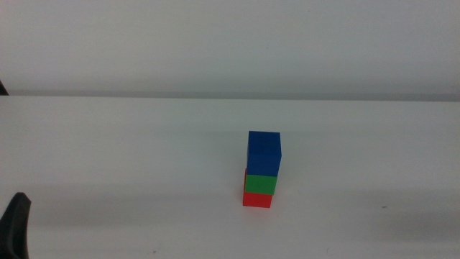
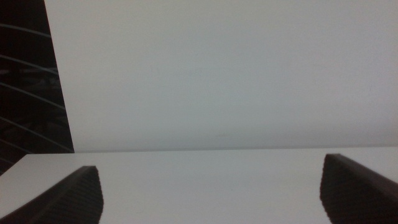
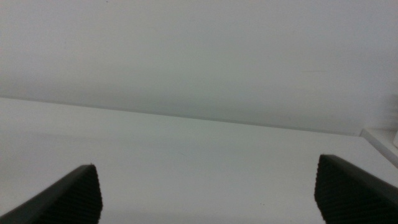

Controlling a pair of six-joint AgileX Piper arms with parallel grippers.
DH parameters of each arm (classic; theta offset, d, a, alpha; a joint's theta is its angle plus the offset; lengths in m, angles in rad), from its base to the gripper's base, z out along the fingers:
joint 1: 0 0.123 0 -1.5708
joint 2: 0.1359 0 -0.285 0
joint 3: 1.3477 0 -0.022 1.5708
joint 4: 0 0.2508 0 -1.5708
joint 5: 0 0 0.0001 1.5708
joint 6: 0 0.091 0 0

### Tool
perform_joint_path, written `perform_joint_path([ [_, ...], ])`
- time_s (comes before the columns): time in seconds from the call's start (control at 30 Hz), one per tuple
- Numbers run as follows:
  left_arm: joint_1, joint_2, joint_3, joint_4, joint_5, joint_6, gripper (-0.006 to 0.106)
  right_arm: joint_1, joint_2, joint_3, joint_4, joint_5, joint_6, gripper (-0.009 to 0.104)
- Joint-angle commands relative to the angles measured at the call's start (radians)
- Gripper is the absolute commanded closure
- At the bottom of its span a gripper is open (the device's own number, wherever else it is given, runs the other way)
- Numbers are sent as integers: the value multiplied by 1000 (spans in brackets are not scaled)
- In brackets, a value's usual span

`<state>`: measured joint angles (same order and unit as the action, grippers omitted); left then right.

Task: Stack red cubes first, then green, then blue cubes in a specific spot.

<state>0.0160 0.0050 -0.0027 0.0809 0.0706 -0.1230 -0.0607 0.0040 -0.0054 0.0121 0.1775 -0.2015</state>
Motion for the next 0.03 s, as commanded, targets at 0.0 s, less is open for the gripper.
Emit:
perform_joint_path([
  [0.0, 4, -41, 40, -10, -13, -5, 7, -8, -41, 44, 1, -6, -5, 4],
])
